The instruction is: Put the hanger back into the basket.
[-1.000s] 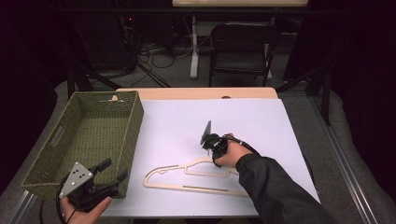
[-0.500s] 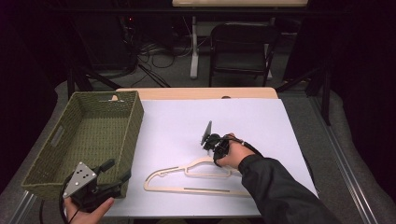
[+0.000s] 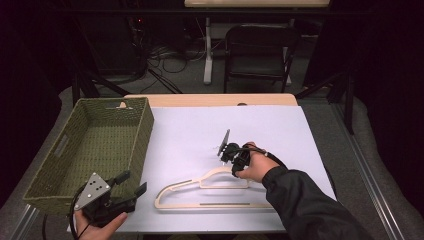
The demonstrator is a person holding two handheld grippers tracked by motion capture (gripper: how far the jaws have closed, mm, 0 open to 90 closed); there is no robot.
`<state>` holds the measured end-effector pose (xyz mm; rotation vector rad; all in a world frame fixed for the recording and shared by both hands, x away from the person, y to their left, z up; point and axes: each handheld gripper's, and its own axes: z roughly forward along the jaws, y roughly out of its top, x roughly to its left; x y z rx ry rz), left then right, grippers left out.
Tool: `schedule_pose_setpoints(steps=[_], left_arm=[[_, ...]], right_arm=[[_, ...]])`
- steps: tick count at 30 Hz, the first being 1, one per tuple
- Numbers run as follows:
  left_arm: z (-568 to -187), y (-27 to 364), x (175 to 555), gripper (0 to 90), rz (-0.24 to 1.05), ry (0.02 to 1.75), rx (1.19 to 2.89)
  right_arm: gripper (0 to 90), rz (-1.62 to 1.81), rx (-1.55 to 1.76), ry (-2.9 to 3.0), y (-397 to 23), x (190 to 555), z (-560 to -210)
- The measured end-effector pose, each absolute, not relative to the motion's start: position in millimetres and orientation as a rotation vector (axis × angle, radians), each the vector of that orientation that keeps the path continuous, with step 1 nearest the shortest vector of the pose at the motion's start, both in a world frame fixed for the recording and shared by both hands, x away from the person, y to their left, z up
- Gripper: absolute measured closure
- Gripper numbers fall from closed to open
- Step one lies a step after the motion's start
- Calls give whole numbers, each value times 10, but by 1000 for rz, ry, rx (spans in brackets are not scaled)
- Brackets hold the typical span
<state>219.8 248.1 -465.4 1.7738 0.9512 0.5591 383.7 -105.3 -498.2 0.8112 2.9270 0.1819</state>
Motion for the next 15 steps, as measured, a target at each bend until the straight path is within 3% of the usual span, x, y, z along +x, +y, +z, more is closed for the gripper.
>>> schedule_pose_setpoints(steps=[15], left_arm=[[-4529, 2194, 2486, 334, 333, 883, 1923]], right_arm=[[750, 265, 623, 2865, -1097, 3598, -4772]])
